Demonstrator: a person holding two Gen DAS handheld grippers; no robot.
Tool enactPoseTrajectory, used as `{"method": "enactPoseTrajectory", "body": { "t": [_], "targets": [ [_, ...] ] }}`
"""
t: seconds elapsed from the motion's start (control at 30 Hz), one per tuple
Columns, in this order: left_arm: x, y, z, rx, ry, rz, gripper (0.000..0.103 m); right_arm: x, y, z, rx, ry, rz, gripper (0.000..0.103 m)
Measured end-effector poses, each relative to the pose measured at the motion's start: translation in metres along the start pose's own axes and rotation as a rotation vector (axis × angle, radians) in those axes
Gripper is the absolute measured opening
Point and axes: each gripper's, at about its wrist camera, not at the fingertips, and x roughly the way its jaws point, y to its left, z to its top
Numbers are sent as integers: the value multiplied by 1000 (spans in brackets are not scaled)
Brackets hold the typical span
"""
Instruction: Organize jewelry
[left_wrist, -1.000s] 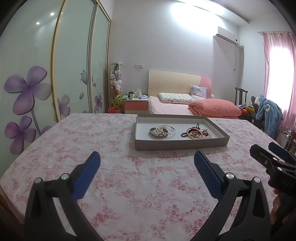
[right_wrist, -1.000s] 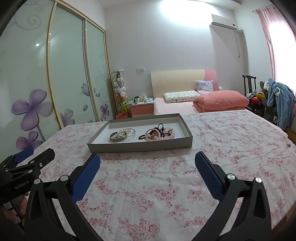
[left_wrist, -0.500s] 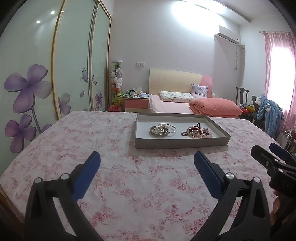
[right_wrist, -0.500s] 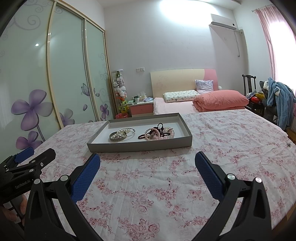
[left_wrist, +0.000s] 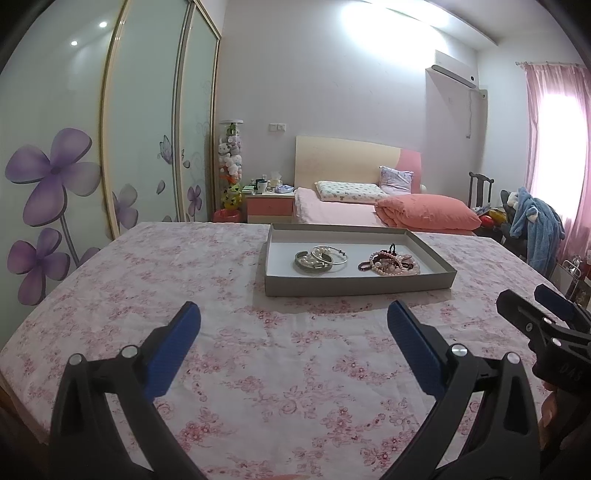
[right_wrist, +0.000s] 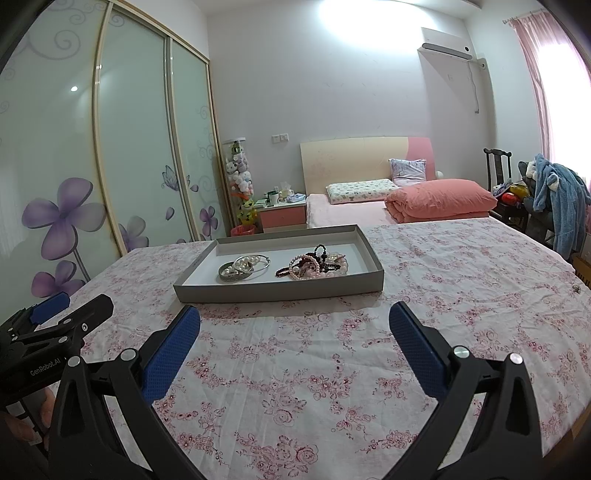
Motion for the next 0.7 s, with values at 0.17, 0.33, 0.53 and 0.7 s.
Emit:
{"method": "enactPoseTrajectory", "body": {
  "t": [0.17,0.33,0.53,0.7],
  "targets": [
    [0,0,0,0,0,2,99,0,0,0,0,1,1,101],
    [0,0,0,0,0,0,99,0,1,-1,1,3,-1,101],
    [0,-2,2,4,0,2,99,0,0,0,0,3,-1,101],
    [-2,-4,2,9,-4,-1,99,0,1,0,1,3,-1,101]
  ]
}}
